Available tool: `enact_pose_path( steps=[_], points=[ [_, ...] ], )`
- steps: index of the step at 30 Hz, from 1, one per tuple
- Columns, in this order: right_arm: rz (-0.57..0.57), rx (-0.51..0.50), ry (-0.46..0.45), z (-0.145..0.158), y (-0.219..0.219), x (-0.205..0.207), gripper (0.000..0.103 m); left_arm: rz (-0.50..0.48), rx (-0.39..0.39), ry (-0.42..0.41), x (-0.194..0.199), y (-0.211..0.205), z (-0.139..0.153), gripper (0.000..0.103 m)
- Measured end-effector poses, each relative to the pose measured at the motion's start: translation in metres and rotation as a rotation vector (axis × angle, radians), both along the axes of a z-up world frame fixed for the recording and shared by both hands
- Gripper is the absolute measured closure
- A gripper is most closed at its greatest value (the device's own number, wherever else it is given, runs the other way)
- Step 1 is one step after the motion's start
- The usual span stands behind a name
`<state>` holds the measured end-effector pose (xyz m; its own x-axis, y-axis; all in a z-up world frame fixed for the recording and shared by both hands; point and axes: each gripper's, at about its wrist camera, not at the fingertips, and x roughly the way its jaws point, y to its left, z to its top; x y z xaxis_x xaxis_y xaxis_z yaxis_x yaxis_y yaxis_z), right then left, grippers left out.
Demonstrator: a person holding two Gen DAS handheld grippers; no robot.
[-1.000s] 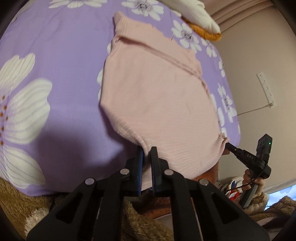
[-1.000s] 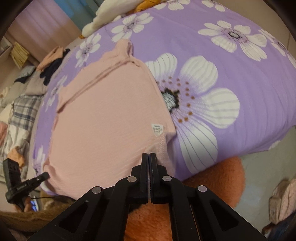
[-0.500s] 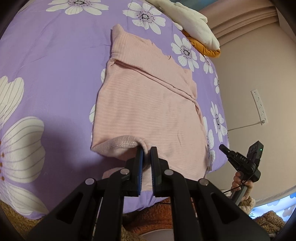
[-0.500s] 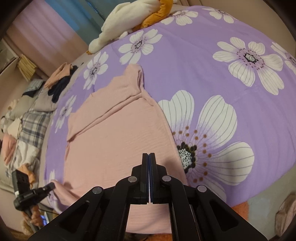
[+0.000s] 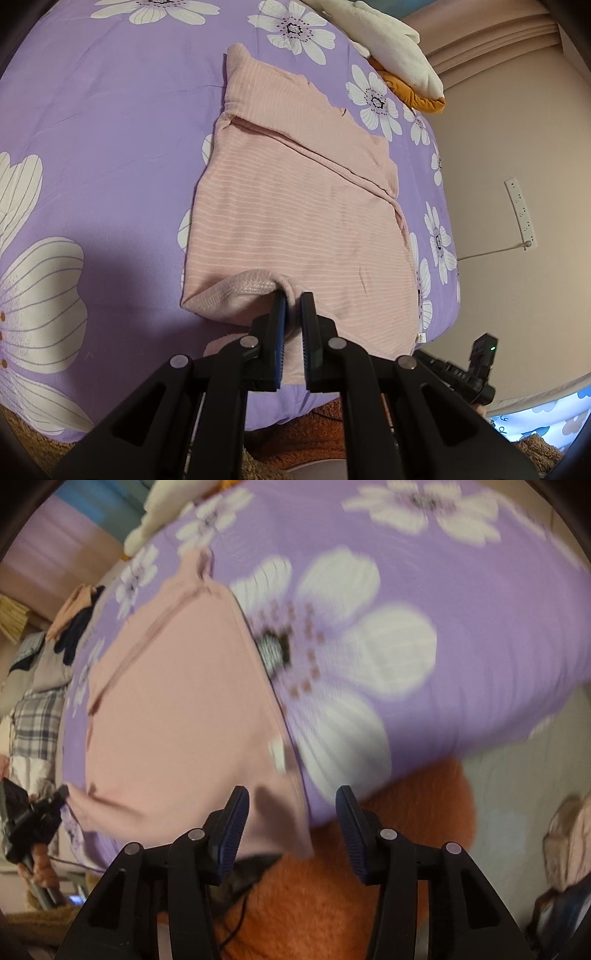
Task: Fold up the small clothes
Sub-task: 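Lift the hem with both grippers and fold it toward the collar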
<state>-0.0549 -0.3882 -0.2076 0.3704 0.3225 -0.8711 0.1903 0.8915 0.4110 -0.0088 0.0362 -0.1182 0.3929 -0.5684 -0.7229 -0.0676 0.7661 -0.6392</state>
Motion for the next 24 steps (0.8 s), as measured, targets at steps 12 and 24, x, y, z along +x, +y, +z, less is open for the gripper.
enact_pose_path(
  steps=[12,24],
  points=[
    [0.181,0.090,-0.129,0.036,0.022,0.019,0.095,0.007,-0.036,-0.007,-0.001,0.006,0.006,0.096],
    [0.069,0.288,-0.198,0.043,0.021,0.127,0.095,0.075,-0.097,0.069,0.058,0.027,-0.013,0.096]
  ],
)
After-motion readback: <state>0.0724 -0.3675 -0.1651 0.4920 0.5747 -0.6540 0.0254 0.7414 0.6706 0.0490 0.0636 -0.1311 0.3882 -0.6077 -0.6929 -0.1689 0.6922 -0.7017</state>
